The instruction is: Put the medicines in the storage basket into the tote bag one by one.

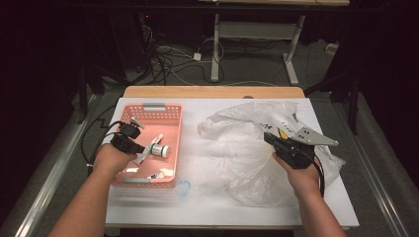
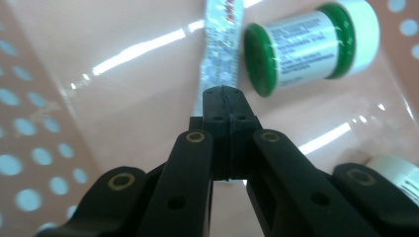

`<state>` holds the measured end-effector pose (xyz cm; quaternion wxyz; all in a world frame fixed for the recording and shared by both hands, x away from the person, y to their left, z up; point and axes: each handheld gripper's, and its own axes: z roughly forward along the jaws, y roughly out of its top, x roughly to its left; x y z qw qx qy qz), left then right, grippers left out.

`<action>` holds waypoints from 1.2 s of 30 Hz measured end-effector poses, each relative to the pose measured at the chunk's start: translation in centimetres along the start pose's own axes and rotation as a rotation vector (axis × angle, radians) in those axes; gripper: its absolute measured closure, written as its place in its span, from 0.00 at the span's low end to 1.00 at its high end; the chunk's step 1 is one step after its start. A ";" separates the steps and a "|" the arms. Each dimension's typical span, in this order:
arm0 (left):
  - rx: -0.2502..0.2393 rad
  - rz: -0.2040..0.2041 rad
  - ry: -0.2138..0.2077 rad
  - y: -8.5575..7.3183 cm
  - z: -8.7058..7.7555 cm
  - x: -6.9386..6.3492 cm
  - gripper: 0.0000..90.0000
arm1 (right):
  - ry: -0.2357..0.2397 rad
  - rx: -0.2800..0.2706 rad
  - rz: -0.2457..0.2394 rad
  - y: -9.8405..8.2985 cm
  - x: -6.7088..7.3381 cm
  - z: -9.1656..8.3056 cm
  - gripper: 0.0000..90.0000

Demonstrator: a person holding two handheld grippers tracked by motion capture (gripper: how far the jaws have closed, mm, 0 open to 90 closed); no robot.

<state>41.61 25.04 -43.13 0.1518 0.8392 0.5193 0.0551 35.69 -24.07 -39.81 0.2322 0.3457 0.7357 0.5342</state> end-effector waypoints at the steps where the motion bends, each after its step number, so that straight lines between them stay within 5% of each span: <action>1: -0.013 0.003 0.004 0.0 0.1 0.1 0.95 | 0.000 0.000 0.000 0.0 0.0 0.0 1.00; 3: -0.022 -0.004 0.016 0.1 0.3 0.2 0.79 | -0.001 0.000 0.001 0.0 0.0 0.0 1.00; 11: -0.031 -0.019 0.014 1.0 1.3 0.1 0.55 | 0.000 0.002 0.003 0.0 -0.1 -0.1 1.00; 17: -0.028 -0.025 -0.027 1.4 2.2 0.4 0.51 | -0.002 0.002 0.003 0.0 -0.1 0.0 1.00; 30: -0.006 -0.027 -0.031 1.9 3.6 0.5 0.51 | -0.002 0.002 0.002 -0.1 -0.1 0.0 1.00; 35: -0.022 0.009 -0.034 2.0 3.8 0.0 0.52 | -0.003 0.002 0.001 -0.1 -0.2 -0.1 1.00; 36: -0.029 0.019 -0.039 2.0 3.8 -0.2 0.59 | -0.003 0.002 0.002 0.0 -0.1 -0.2 1.00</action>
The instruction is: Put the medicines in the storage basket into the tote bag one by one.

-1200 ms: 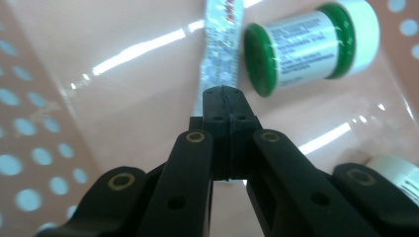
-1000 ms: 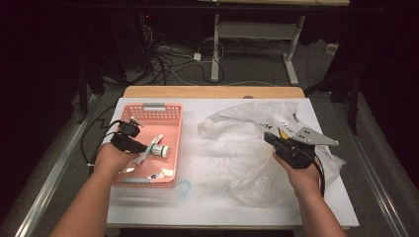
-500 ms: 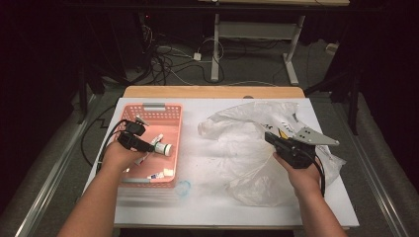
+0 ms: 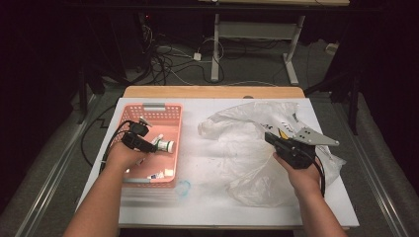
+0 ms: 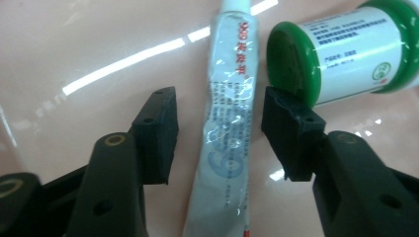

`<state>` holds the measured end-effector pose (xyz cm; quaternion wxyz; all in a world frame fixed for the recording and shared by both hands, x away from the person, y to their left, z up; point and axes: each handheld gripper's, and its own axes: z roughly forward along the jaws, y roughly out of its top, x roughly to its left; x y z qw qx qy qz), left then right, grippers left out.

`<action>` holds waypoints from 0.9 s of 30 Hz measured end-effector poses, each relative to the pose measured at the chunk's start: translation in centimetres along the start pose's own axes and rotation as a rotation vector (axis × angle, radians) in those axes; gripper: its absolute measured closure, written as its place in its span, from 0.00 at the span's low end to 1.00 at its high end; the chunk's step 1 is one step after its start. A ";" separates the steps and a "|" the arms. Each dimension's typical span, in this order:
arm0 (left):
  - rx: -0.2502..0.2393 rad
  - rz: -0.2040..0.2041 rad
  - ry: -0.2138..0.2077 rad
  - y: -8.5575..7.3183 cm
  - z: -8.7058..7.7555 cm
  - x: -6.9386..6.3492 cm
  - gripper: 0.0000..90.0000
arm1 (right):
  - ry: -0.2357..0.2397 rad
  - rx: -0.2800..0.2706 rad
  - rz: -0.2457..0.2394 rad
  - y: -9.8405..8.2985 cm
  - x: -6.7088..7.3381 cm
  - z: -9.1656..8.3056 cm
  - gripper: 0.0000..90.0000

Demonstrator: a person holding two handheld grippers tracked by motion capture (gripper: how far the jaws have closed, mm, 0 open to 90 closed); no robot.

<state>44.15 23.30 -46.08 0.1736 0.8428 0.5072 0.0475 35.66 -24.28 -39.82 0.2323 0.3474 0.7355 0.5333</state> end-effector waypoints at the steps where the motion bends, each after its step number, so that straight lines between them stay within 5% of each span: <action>1: 0.003 0.006 0.001 0.1 0.0 -0.1 0.62 | 0.000 0.000 -0.001 0.0 0.0 0.0 1.00; 7: 0.001 0.000 0.009 0.1 0.0 -0.4 0.74 | 0.004 0.000 0.000 0.0 0.1 0.0 1.00; 27: 0.014 -0.017 0.009 -0.2 -0.3 -0.5 0.76 | 0.002 0.000 -0.008 0.0 0.2 0.0 1.00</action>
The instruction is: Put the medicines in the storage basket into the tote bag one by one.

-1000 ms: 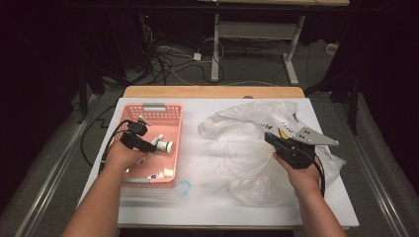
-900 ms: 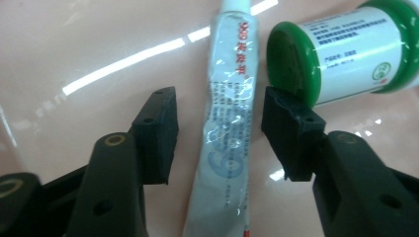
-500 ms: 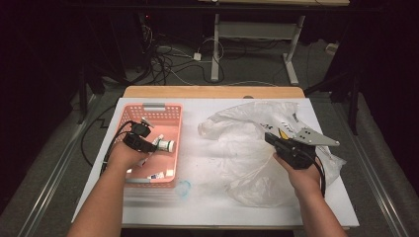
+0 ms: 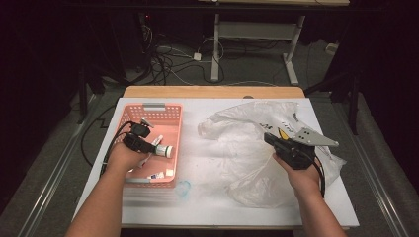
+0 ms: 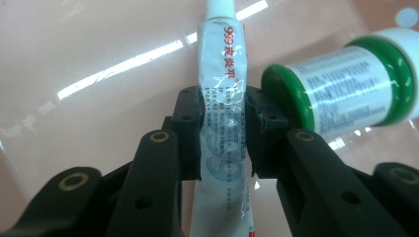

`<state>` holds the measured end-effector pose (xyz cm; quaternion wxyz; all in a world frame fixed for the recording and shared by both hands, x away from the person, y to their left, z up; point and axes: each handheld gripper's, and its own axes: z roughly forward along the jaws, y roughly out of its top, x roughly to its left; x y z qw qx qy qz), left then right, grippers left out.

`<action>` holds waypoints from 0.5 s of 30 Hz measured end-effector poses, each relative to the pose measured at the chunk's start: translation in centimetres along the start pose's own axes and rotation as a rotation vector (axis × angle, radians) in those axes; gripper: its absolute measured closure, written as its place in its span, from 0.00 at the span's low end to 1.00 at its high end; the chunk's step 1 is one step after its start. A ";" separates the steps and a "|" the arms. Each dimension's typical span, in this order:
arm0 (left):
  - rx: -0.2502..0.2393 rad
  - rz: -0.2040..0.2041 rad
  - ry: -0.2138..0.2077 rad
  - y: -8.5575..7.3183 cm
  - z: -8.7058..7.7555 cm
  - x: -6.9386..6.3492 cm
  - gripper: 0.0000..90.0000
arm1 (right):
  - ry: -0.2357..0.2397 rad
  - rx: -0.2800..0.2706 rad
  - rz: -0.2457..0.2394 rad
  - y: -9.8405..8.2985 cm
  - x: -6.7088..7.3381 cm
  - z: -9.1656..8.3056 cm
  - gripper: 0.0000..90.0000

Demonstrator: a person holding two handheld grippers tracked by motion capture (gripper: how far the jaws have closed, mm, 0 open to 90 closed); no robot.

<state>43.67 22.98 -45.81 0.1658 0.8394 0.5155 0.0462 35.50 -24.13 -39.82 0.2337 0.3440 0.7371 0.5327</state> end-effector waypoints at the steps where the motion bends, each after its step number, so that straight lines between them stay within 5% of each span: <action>1: 0.000 -0.001 0.000 0.0 0.0 0.0 0.76 | -0.001 -0.002 0.002 0.0 0.0 0.0 1.00; 15: -0.057 -0.009 0.041 -0.5 -1.6 -0.1 0.76 | 0.000 -0.022 0.013 0.2 -0.2 -0.4 1.00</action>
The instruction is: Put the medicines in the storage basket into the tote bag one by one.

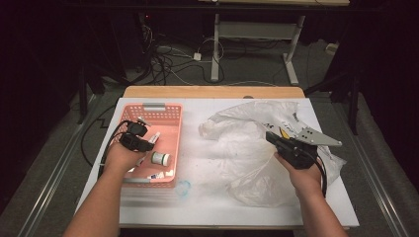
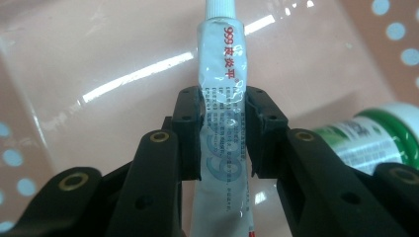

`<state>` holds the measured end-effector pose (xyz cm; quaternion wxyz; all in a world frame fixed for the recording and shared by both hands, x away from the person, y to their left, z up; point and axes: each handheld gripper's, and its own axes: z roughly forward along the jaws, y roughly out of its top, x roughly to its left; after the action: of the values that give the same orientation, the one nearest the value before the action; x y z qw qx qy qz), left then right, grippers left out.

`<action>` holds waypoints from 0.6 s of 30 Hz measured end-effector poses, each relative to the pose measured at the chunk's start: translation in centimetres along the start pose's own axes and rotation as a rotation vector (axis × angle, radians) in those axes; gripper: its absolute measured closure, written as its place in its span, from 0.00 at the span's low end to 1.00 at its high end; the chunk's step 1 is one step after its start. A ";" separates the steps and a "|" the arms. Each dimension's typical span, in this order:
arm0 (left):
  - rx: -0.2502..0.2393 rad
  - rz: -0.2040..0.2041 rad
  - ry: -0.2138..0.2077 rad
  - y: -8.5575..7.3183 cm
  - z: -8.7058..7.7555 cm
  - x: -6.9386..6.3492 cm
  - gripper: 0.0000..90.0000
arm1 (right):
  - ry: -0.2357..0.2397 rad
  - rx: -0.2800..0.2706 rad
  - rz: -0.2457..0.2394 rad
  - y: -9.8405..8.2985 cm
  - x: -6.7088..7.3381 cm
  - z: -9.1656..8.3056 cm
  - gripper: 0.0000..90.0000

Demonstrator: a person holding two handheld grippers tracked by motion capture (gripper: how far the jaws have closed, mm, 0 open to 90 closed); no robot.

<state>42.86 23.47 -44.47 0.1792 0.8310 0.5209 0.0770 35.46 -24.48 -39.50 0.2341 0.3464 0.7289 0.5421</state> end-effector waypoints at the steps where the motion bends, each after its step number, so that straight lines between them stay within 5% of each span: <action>1: -0.008 -0.004 0.004 -0.1 -0.2 0.0 0.76 | 0.000 0.001 -0.001 0.0 0.0 0.0 1.00; 10: -0.111 -0.026 -0.025 -1.0 -2.3 0.2 0.76 | -0.001 0.002 -0.004 0.0 0.1 -0.1 1.00; 18: -0.165 -0.027 -0.040 -1.9 -2.3 0.2 0.76 | 0.005 0.007 -0.007 -0.1 0.4 0.2 1.00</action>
<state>40.64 24.88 -43.05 0.2587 0.8078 0.5200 0.1006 35.34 -24.09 -39.63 0.2329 0.3435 0.7326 0.5395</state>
